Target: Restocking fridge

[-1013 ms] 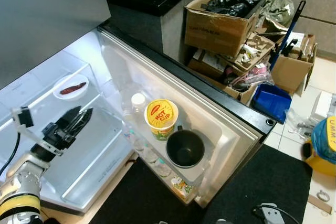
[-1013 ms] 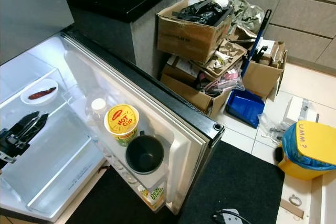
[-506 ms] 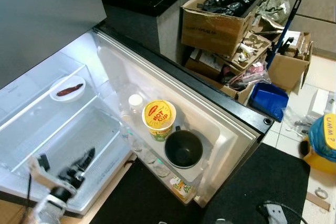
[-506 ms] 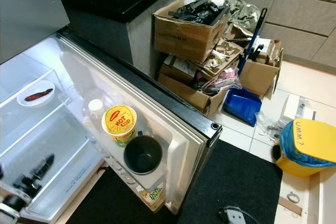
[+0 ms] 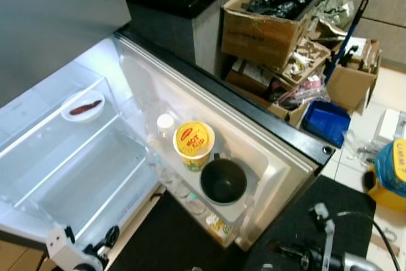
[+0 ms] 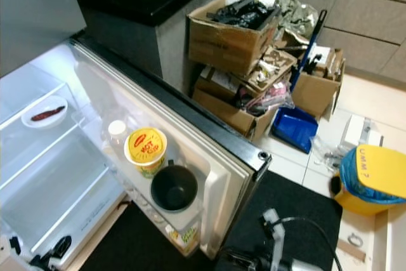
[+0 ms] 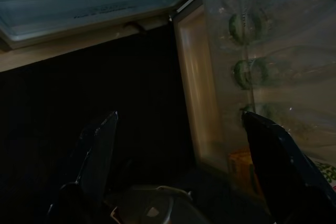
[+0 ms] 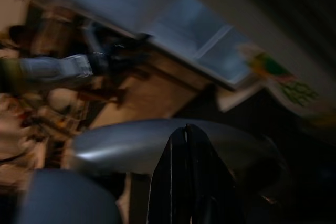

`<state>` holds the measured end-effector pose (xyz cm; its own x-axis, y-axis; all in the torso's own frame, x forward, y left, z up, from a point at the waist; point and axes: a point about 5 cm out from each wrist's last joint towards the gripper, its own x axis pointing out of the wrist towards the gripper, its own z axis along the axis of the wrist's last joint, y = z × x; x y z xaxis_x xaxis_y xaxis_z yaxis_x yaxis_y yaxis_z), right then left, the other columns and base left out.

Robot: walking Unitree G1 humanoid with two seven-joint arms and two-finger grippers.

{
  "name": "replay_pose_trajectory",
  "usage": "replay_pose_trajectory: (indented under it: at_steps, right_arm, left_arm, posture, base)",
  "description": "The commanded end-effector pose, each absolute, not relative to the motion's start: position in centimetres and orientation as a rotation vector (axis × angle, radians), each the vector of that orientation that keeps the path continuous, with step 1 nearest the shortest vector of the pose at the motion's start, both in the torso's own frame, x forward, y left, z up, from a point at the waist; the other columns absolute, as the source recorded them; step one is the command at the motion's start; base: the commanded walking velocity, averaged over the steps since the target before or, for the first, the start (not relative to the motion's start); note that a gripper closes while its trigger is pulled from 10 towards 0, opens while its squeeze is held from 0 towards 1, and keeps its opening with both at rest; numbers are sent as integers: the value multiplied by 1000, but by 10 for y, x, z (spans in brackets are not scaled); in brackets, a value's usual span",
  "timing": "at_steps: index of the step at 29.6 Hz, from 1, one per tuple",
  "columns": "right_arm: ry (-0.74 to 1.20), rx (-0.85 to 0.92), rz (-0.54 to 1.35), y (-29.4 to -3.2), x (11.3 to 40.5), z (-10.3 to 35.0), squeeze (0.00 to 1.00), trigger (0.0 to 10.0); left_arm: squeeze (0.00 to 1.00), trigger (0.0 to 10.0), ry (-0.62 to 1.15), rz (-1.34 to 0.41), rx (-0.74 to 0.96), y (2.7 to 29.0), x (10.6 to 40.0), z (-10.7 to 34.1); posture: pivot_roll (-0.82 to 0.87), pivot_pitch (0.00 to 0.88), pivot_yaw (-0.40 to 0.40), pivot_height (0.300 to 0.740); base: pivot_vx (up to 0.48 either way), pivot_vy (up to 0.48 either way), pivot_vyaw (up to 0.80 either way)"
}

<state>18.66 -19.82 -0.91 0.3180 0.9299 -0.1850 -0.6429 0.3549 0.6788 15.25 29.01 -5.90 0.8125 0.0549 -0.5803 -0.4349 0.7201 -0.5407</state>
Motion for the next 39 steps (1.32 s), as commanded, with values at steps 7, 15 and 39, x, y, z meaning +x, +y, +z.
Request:
replay_pose_trajectory:
  at_steps: [7,15,39]
  right_arm:
    - [525,490,1126,-191,204,6,0,10000]
    - [459,354,780,-212,235,7,0,10000]
    - [623,243,172,-246,215,-37,0,10000]
  left_arm:
    - [0,10000,647,314,-709,280,138,-71]
    - [0,10000,667,309,-697,277,136,-73]
    - [0,10000,709,244,-680,260,139,-78]
  posture:
    - [-54,129,17,740]
    - [-48,123,19,740]
    - [-45,102,19,740]
  base:
    - [0,0,0]
    - [0,0,0]
    - [0,0,0]
